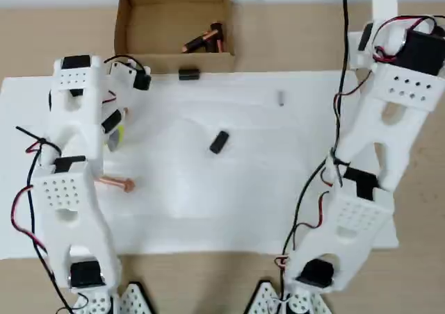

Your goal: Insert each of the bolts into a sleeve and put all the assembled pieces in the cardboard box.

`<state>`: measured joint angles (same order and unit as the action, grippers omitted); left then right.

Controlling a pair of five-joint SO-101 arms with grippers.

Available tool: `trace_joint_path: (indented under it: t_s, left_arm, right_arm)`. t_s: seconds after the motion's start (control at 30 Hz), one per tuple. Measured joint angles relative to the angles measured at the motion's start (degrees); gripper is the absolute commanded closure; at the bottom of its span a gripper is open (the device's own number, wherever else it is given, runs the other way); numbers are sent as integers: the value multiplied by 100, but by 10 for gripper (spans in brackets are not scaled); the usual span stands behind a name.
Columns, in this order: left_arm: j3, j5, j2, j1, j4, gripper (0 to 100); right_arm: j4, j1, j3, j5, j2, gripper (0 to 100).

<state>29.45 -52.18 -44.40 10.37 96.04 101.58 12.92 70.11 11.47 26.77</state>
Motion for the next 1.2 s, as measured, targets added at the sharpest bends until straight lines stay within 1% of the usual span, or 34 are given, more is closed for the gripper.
trace_joint_path:
  t_s: [0.27, 0.3, 0.37, 0.4, 0.5, 0.6, 0.7, 0.83, 0.93, 1.0, 1.13, 1.2]
  left_arm:
    - [378, 18, -158, 26, 316, 917]
    - [404, 114, -132, 26, 343, 916]
    - [484, 686, 9, 26, 378, 917]
    - [527, 1081, 97, 26, 378, 918]
    - [659, 2593, 633, 62, 378, 918]
    - [659, 4457, 1266, 149, 378, 918]
    - [659, 6505, 1767, 422, 378, 918]
    - [730, 8958, 2092, 712, 378, 918]
    - [668, 10541, 2101, 756, 378, 918]
    - [519, 11174, 2101, 756, 378, 918]
    - [211, 11692, 2101, 624, 378, 913]
    - [53, 12035, 2101, 519, 378, 891]
  right_arm:
    - [0, 0, -114, 0, 0, 641]
    - [0, 0, -193, 0, 0, 641]
    - [0, 0, -360, 0, 0, 641]
    - [0, 0, -448, 0, 0, 641]
    - [0, 0, -703, 0, 0, 641]
    - [0, 0, -870, 0, 9, 641]
    - [0, -70, -967, -9, 9, 641]
    - [0, -475, -967, 0, 9, 641]
    - [0, -765, -967, 0, 9, 641]
    - [0, -941, -967, 0, 9, 641]
    - [0, -1187, -967, 0, 9, 641]
    - [0, -1275, -967, 0, 9, 641]
